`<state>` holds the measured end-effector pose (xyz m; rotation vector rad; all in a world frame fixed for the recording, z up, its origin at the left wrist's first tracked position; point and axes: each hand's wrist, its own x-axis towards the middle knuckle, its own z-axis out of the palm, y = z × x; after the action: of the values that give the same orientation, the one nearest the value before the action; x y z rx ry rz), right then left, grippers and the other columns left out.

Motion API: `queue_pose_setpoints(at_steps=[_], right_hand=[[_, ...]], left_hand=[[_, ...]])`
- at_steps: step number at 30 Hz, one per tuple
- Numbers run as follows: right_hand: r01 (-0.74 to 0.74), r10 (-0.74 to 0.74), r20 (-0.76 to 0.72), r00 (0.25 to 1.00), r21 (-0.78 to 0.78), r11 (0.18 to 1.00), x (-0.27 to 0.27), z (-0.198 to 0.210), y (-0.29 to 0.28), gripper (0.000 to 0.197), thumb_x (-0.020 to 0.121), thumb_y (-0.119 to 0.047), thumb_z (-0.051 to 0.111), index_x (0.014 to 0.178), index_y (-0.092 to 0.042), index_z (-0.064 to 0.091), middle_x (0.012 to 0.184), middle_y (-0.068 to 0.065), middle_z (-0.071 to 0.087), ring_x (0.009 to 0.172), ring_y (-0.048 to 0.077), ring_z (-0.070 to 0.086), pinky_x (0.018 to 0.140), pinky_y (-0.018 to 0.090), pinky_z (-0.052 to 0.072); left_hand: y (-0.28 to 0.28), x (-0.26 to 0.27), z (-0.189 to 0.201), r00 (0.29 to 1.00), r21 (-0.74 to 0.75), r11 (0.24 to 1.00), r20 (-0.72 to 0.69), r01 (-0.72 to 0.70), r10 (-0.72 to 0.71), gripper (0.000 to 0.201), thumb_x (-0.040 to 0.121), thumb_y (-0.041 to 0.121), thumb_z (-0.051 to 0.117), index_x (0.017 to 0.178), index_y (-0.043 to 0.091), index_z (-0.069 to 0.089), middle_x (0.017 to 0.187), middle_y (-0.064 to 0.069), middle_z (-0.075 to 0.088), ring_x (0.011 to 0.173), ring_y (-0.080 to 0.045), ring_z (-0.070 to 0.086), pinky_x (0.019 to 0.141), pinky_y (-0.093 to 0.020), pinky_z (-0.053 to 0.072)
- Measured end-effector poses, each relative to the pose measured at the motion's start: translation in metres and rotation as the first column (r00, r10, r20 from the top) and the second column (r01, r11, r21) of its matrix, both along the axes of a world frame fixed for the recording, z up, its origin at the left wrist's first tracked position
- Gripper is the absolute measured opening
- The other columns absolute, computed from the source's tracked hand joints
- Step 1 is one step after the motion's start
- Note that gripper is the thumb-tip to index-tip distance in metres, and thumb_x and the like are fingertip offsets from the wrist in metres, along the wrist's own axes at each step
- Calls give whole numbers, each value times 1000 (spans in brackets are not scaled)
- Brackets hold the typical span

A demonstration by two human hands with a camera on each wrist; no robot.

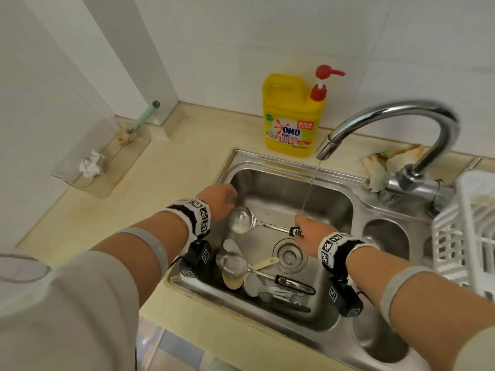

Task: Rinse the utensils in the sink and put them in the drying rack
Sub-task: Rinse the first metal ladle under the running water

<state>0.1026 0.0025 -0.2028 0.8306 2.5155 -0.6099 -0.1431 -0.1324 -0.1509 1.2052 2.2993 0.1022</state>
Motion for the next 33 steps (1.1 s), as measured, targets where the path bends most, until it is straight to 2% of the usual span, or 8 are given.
queue_pose_setpoints(at_steps=[5, 9, 13, 18, 23, 25, 28, 33], right_hand=[[127, -125, -25, 992, 87, 988, 33, 42, 30, 31, 92, -58, 49, 110, -33, 56, 106, -5, 67, 99, 21, 64, 86, 35, 53], [238, -232, -55, 971, 154, 959, 68, 68, 46, 26, 93, -57, 50, 107, -36, 59, 96, -7, 65, 90, 19, 61, 84, 34, 53], [338, -331, -70, 941, 164, 927, 91, 75, 52, 25, 92, -56, 54, 106, -36, 59, 104, -6, 64, 95, 19, 60, 83, 32, 49], [373, -375, -39, 926, 238, 897, 101, 79, 56, 27, 95, -51, 51, 107, -29, 61, 110, -5, 63, 100, 19, 61, 87, 35, 50], [411, -429, -19, 903, 328, 851, 94, 80, 64, 30, 95, -47, 48, 113, -25, 57, 114, -1, 59, 105, 25, 60, 91, 41, 51], [426, -448, -22, 894, 350, 834, 90, 81, 65, 30, 95, -45, 48, 114, -24, 56, 115, 0, 58, 106, 26, 60, 91, 41, 51], [431, -460, 9, 888, 330, 840, 81, 81, 65, 32, 95, -50, 47, 116, -29, 57, 115, -1, 55, 106, 24, 59, 92, 41, 48], [447, -469, 29, 882, 258, 857, 66, 76, 66, 19, 96, -48, 49, 94, -31, 55, 107, -2, 49, 97, 24, 60, 77, 35, 45]], left_hand=[[28, 17, -18, 977, -11, 993, 176, -120, 120, 61, 94, 24, 62, 149, 18, 36, 138, -13, 57, 120, -32, 59, 101, -39, 48], [67, 38, -32, 882, 23, 983, 445, -181, 153, 32, 93, 8, 57, 124, 15, 54, 102, -15, 65, 84, -29, 66, 80, -46, 60], [104, 53, -46, 746, 27, 969, 643, -247, 173, 36, 92, -4, 55, 122, 16, 50, 117, -19, 62, 82, -24, 68, 74, -35, 63], [138, 64, -59, 779, 68, 986, 622, -155, 80, 46, 89, -5, 58, 134, 3, 53, 115, -20, 64, 88, -30, 68, 73, -36, 63], [158, 70, -67, 892, 175, 983, 432, 61, -133, 24, 81, 7, 74, 105, 11, 73, 95, -9, 72, 90, -22, 65, 77, -26, 45], [163, 69, -72, 879, 174, 984, 464, 32, -111, 29, 81, 3, 72, 109, 9, 70, 99, -8, 70, 94, -22, 63, 84, -28, 50], [166, 66, -74, 855, 138, 989, 517, -49, -30, 46, 75, 0, 72, 118, 9, 59, 113, -17, 67, 103, -34, 64, 88, -49, 57], [163, 62, -72, 907, 182, 983, 414, 6, -82, 57, 76, 25, 80, 123, 9, 53, 111, -7, 61, 96, -25, 59, 84, -33, 48]])
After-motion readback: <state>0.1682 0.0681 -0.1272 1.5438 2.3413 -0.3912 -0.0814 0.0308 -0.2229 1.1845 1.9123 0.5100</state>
